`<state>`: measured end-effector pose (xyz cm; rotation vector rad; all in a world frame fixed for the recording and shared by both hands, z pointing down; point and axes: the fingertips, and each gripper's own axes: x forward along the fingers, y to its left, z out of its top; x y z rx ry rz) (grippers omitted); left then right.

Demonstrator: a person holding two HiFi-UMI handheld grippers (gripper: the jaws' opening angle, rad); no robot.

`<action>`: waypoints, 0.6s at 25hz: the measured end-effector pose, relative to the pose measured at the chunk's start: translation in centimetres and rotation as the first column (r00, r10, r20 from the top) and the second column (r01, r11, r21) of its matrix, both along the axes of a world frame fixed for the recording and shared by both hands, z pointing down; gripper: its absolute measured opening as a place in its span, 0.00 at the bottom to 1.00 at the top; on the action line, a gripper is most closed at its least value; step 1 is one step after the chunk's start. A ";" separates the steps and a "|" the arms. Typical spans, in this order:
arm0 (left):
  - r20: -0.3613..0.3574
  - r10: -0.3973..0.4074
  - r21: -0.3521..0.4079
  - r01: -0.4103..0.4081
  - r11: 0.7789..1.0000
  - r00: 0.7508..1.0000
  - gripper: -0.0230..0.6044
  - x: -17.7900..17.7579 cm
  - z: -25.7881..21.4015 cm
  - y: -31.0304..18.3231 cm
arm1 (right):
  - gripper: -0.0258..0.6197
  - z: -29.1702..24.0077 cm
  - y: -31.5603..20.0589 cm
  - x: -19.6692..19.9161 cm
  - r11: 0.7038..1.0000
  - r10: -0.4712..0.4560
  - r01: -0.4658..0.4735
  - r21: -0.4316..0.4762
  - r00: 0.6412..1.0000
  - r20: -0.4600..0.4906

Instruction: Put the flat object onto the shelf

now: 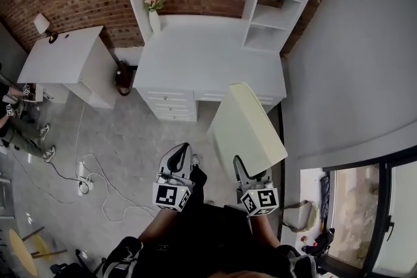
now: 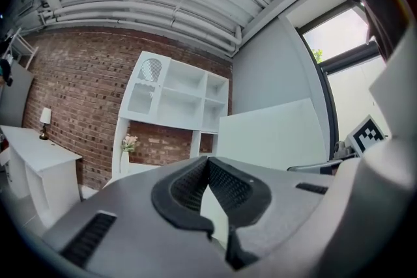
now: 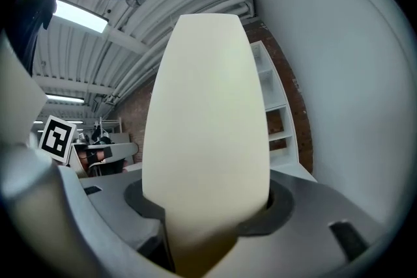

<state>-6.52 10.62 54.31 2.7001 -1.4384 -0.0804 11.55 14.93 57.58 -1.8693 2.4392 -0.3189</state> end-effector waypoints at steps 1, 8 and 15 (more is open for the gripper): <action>-0.010 0.003 0.007 -0.003 1.000 1.000 0.05 0.2 -0.3 -2.0 | 0.48 -0.2 -1.8 0.2 1.000 0.000 0.000 0.002 1.000 -0.009; -0.021 0.017 0.054 -0.016 0.998 1.000 0.05 -0.3 -3.0 -15.0 | 0.48 -3.4 -14.4 -0.2 0.999 -0.012 0.014 0.045 0.999 -0.042; -0.002 0.011 0.055 -0.011 0.998 1.000 0.05 -1.8 -3.6 -23.1 | 0.48 -5.2 -22.6 -1.4 0.996 -0.035 0.043 0.079 0.995 -0.098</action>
